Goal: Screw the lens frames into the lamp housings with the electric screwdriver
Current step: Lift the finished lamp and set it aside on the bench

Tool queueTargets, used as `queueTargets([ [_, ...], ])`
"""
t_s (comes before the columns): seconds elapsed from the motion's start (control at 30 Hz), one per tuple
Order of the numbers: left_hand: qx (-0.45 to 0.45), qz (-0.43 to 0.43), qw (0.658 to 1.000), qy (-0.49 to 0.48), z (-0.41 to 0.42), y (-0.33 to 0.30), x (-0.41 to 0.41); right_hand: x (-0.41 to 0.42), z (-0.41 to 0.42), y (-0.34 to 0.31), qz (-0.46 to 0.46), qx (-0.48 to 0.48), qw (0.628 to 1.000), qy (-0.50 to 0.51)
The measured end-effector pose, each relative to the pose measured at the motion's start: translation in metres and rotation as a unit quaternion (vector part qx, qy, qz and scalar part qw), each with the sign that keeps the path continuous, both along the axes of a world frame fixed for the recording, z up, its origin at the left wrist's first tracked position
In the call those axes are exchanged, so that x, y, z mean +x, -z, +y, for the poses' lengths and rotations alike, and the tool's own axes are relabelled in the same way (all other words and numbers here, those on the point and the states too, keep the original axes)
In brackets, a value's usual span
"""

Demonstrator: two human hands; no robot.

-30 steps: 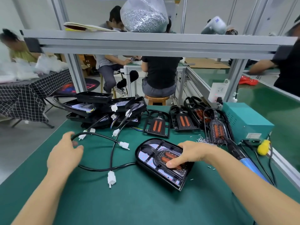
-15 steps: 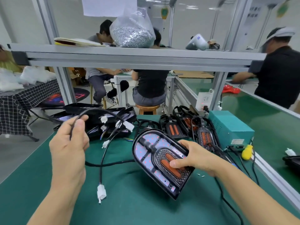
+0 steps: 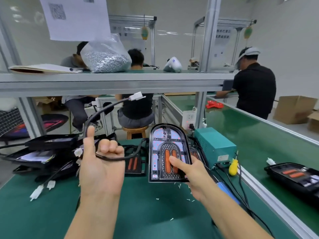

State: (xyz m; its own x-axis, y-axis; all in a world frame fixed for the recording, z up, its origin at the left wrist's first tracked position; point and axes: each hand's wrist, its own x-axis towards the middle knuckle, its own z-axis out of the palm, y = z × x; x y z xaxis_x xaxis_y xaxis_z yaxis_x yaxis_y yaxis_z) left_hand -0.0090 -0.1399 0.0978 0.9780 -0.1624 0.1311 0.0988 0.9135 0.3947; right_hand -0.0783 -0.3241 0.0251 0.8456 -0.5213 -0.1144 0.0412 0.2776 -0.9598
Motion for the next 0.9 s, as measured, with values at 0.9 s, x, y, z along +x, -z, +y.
queueTargets([
  [0.9, 0.376, -0.018, 0.899, 0.223, -0.018, 0.045, -0.003, -0.010, 0.024, -0.040, -0.060, 0.040, 0.993, -0.095],
])
